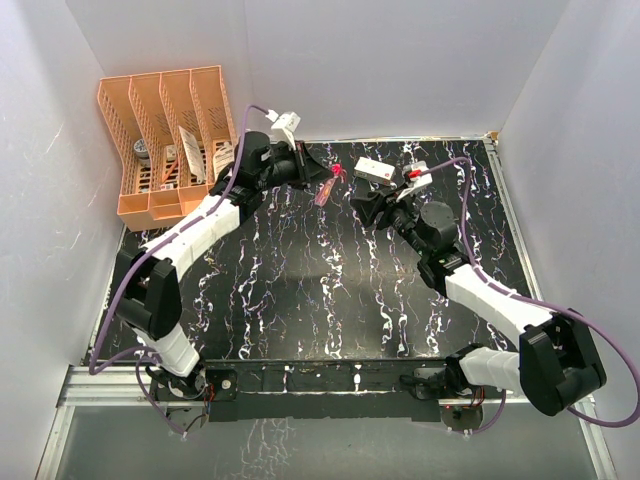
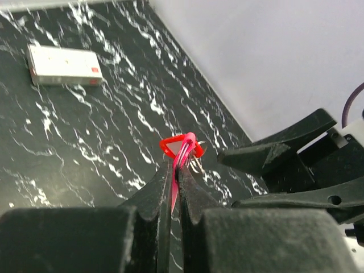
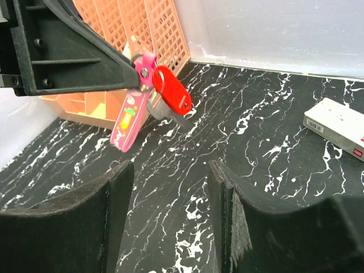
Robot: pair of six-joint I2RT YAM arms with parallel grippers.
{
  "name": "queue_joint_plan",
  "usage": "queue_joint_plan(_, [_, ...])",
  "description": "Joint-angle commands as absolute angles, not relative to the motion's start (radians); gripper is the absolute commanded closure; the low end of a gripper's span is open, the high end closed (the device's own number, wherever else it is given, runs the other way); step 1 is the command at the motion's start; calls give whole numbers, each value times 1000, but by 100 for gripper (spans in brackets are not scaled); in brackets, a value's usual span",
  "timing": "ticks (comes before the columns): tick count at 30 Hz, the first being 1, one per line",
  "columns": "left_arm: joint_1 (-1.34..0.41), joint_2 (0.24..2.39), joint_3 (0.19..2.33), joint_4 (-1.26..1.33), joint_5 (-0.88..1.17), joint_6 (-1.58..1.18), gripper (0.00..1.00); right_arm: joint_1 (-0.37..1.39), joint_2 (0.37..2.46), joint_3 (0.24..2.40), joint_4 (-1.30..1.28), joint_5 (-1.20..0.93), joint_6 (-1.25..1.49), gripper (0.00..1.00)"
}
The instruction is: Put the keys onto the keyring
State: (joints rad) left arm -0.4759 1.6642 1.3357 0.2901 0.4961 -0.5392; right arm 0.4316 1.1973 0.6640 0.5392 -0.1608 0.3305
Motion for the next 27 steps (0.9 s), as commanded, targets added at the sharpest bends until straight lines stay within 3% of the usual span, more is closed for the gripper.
queue_joint_plan(1, [-475,1689,1415,39,606,-481,100,432,1192,658,599,-182,236,47])
queue_joint_plan(27, [-476,1667,1435,-136,662,-364,100,433,1330,649,749,-355,300,50])
